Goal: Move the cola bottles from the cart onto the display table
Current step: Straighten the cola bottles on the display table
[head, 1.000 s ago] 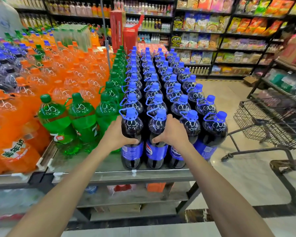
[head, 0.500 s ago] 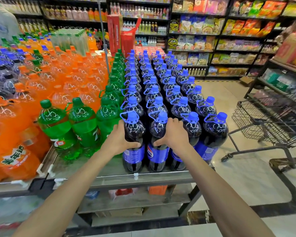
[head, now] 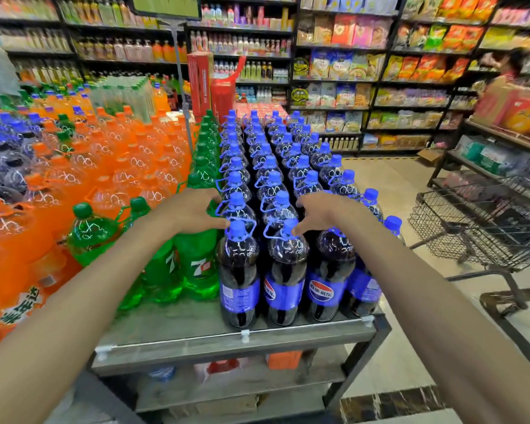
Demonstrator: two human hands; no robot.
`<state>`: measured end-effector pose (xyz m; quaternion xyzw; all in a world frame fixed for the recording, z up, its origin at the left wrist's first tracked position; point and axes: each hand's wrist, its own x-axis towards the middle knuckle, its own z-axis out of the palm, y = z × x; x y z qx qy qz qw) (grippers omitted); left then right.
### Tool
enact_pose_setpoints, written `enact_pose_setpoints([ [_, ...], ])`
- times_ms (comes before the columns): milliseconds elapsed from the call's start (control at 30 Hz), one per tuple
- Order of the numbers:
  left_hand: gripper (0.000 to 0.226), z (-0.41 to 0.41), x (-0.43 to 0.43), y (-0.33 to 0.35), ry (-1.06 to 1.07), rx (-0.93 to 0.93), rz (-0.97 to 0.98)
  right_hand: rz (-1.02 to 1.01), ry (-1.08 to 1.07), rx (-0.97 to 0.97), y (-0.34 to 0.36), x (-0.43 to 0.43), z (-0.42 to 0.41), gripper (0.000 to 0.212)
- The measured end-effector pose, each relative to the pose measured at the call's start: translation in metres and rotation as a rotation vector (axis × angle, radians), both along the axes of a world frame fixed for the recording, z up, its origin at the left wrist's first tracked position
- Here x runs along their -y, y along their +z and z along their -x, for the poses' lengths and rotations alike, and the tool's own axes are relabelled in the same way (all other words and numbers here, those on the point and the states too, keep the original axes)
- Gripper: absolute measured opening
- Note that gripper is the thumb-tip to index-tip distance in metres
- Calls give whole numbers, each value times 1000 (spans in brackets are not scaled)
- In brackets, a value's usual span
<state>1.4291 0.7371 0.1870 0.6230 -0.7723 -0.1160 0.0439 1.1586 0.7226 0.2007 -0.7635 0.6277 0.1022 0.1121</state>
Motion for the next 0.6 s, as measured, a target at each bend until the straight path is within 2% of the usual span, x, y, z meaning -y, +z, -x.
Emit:
enact_pose_setpoints([
  [167, 68, 21, 27, 21, 4, 159, 26, -36, 40, -104, 23, 23, -8, 88],
  [367, 57, 32, 74, 23, 56, 298, 62, 33, 81, -61, 33, 69, -3, 66],
  [600, 55, 42, 130, 9, 126, 300, 40, 81, 164, -79, 14, 152, 0, 46],
])
